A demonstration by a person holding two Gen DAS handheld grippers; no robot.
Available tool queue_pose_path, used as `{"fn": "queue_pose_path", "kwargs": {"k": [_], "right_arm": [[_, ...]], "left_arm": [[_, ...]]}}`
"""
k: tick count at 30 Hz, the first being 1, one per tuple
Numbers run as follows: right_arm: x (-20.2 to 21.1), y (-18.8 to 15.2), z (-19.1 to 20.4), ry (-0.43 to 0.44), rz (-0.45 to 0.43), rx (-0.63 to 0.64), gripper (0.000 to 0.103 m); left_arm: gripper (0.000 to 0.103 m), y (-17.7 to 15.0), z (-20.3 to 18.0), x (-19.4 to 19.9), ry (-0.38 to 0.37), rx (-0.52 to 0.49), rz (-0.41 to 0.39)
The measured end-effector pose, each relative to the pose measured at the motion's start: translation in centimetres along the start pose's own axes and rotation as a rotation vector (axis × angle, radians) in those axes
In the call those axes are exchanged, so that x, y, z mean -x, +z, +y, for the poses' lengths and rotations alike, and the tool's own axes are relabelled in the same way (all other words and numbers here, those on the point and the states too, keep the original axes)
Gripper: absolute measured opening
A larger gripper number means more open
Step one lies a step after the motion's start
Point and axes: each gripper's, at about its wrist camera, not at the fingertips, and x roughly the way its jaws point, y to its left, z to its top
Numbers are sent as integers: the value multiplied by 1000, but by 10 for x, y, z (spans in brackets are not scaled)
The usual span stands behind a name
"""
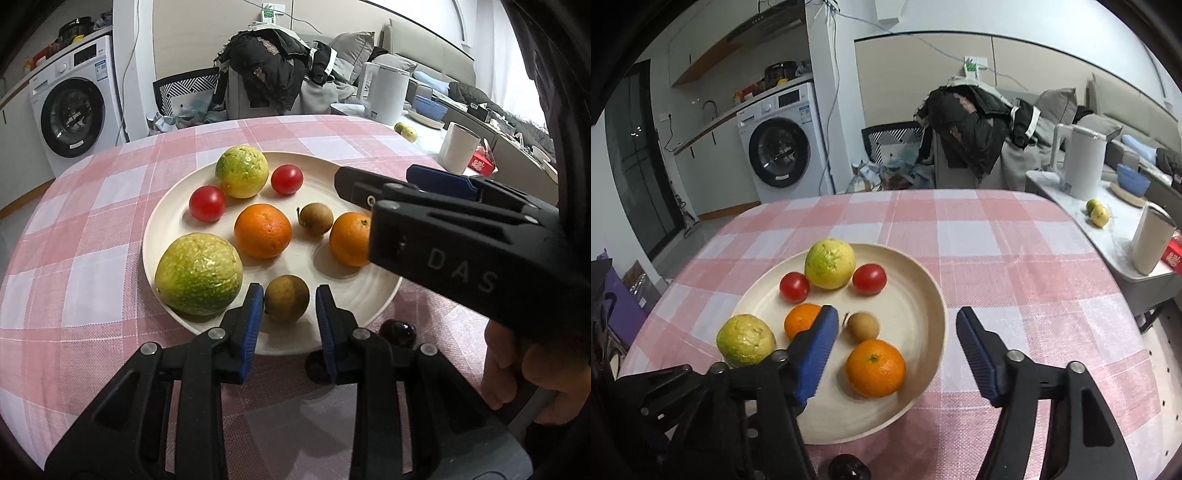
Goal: Organize fruits
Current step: 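Open both tools to release the brown fruits onto the plate, then move both tools toward the dark purple plums on the cloth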
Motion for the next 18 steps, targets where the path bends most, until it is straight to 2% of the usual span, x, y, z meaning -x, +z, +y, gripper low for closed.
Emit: {"fn": "queue_pose_path", "kwargs": {"k": [3, 5, 7, 9, 10, 12, 18], "right_arm": [[2, 1, 1, 1, -10, 4, 76], [4, 1, 1, 14, -18, 0, 86], [8, 1, 2, 22, -30, 4, 88], [12, 1, 3, 18, -39, 12, 93], [14, 2, 4, 12, -37, 17, 100], [17, 2, 3, 34, -23, 3, 102], [27, -3, 3, 55, 14, 7, 103]], "left_arm": [[43, -1, -1, 4, 0, -5, -6], [48, -1, -2, 8, -3, -8, -15], [54, -2, -2, 12, -7, -8, -24], [65, -5, -1, 19, -9, -6, -32], [68, -6, -1, 21, -10, -5, -37], [82, -7, 2, 29, -13, 3, -58], [84, -11, 11, 56, 4, 34, -96]]}}
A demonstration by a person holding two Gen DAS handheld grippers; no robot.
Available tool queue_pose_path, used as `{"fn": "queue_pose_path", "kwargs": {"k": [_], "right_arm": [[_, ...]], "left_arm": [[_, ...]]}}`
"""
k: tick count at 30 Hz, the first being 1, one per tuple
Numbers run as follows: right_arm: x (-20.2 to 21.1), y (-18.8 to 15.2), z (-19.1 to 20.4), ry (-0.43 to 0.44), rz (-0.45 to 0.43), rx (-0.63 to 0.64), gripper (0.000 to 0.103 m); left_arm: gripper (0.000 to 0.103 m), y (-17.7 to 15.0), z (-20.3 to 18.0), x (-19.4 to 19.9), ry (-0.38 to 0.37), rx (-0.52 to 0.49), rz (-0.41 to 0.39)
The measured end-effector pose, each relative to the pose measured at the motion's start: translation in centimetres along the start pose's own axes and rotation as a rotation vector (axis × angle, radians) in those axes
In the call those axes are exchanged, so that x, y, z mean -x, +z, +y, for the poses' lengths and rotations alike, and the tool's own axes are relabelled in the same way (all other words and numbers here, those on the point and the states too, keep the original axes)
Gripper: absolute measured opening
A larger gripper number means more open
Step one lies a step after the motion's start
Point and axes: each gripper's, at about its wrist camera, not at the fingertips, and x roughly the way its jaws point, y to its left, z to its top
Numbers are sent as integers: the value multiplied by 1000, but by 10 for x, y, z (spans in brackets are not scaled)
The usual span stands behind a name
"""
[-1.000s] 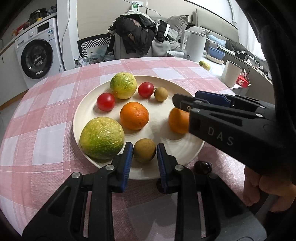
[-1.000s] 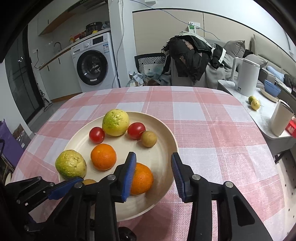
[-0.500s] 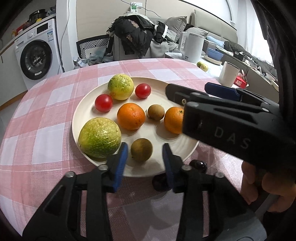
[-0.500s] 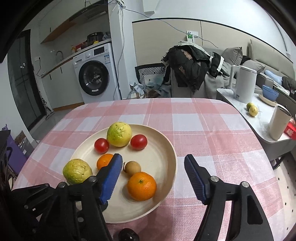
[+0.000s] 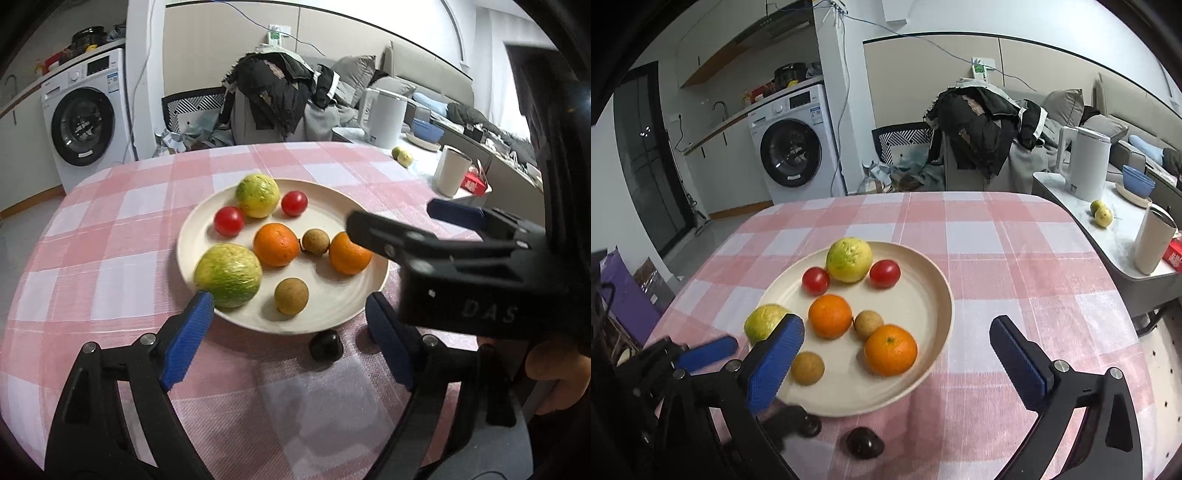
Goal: Organize fruits
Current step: 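Move both tools toward the dark purple plums on the cloth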
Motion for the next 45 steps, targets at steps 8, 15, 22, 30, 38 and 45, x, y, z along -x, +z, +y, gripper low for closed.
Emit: {"fn": "queue_pose_path", "kwargs": {"k": [8, 15, 22, 30, 38, 45], "right_arm": [[23, -11, -5, 33, 17, 5, 103], [45, -18, -12, 70, 39, 7, 103], [59, -31, -23, 83, 65, -6, 103], [57, -37, -37, 85, 69, -35, 103], [45, -43, -29, 86, 117, 29, 103], [31, -48, -21, 92, 154, 61, 103]], "left_arm": [[102, -5, 8, 43, 39, 22, -51], [102, -10, 14, 64, 70, 28, -47], [102, -23, 19, 67, 69, 40, -29], [102, -27, 23, 60, 74, 44, -34], [102, -23, 24, 48, 56, 58, -22], [102, -23, 21, 39, 75, 42, -27]]}}
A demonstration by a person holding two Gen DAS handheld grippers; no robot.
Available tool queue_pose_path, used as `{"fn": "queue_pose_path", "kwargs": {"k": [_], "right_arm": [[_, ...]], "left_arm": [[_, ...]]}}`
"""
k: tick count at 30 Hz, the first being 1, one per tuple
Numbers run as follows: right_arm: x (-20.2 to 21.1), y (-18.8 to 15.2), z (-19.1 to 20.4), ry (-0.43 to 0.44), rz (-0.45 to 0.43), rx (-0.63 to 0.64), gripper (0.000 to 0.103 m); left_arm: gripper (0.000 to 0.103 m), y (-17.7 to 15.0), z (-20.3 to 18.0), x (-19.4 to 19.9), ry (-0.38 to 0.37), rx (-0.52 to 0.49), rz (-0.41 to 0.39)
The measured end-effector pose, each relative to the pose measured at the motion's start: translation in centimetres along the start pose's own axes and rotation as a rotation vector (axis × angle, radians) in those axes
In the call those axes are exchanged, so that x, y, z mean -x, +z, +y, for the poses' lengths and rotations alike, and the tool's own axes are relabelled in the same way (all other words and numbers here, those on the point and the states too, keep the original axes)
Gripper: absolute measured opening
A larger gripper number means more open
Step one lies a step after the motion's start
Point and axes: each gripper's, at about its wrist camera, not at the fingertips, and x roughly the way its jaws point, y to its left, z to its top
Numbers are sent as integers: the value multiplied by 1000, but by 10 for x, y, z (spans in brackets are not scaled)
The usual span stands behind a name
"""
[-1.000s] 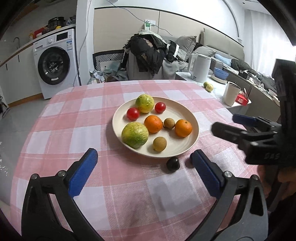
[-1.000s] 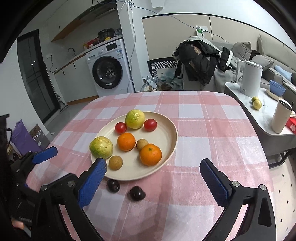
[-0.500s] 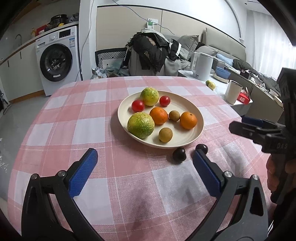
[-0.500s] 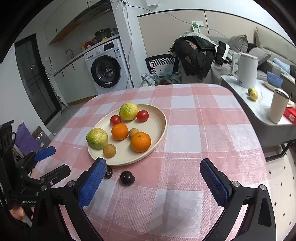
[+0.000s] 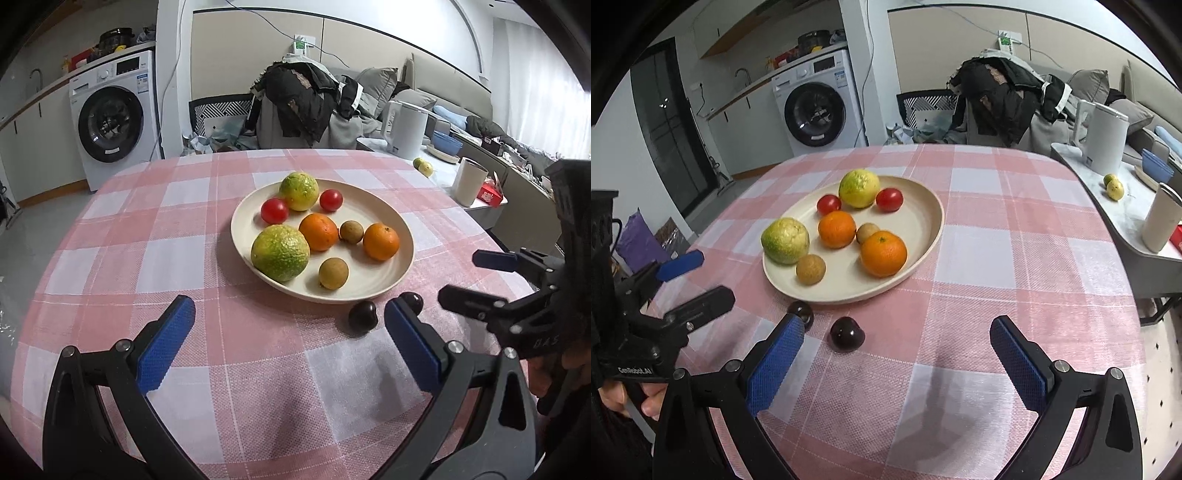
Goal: Organize fruits
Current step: 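Move both tools toward the dark purple plums on the cloth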
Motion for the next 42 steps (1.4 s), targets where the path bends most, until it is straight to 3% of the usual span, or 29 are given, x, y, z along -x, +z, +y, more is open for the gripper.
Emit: {"fn": "queue_pose_path", "kwargs": {"k": [22, 27, 35, 42], "right_arm": [[-43, -15, 20, -70, 154, 137, 102], [-43, -13, 27, -51, 139, 167, 90], [-40, -12, 37, -18, 118, 206, 54], [-39, -11, 37, 3, 108, 198, 34]], "left_arm": [[102, -12, -8, -24, -23, -43, 46], [102, -13, -12, -24, -8, -62, 52], [102, -15, -17, -26, -23, -83, 74], [102, -16, -15, -28, -36, -73, 87]]}}
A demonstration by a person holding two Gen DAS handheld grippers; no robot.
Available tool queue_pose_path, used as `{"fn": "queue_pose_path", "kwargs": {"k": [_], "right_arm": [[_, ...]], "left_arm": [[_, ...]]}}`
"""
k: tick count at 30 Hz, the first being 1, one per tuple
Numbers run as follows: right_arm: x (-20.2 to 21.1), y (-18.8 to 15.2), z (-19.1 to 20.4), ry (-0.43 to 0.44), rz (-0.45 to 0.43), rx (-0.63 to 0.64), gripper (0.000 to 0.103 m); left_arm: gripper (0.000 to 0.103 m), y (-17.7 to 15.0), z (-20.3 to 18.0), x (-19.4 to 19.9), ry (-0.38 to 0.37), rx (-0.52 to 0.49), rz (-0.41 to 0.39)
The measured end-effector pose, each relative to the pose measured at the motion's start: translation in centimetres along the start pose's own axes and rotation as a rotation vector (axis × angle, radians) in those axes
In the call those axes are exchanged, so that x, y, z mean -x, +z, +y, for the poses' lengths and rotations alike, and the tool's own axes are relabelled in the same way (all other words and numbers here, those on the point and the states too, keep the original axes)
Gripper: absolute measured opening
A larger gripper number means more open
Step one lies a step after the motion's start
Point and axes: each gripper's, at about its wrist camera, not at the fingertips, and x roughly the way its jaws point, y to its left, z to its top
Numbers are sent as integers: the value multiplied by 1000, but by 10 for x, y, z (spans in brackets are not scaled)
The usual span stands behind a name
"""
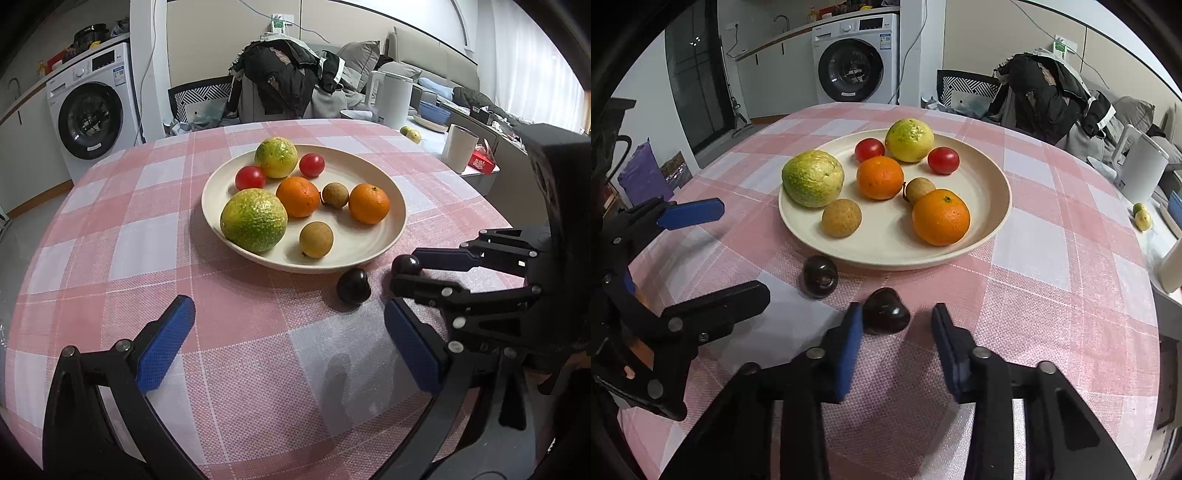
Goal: Organize fruits
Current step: 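Move both tools toward the dark purple plums on the cloth, then grasp a dark plum with the right tool while the left tool grasps the other plum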
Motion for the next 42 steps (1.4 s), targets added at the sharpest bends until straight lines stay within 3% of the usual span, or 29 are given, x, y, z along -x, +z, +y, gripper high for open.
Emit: {"fn": "queue_pose_path", "kwargs": {"k": [2, 14, 17, 19, 20, 24, 28, 33, 37, 42], "right_arm": [[1, 0, -1, 32, -4, -12, 26], [22, 1, -11, 75, -73, -61, 26], [25, 2, -13, 75, -81, -68, 26], [26, 2, -14, 76, -81, -69, 26], [26, 2, -14, 74, -81, -68, 26], [29, 3, -17, 78, -86, -72, 26], [31, 3, -19, 82, -92, -79, 26], [32, 3, -20, 81, -93, -79, 26], [31, 3, -20, 85, -92, -78, 26], [30, 3, -21, 81, -90, -83, 26]], "left_arm": [[102, 0, -1, -1, -5, 0, 9], [102, 0, -14, -18, -7, -15, 75], [92, 2, -17, -26, -33, 19, 94], [81, 4, -20, -33, -40, 28, 110], [71, 5, -21, -35, -41, 28, 117], [56, 8, -30, -40, -61, 8, 117], [51, 11, -41, -44, -73, -20, 118], [28, 14, -47, -47, -81, -25, 115], [20, 17, -48, -48, -93, -18, 105], [20, 17, -46, -47, -104, -7, 106]]}}
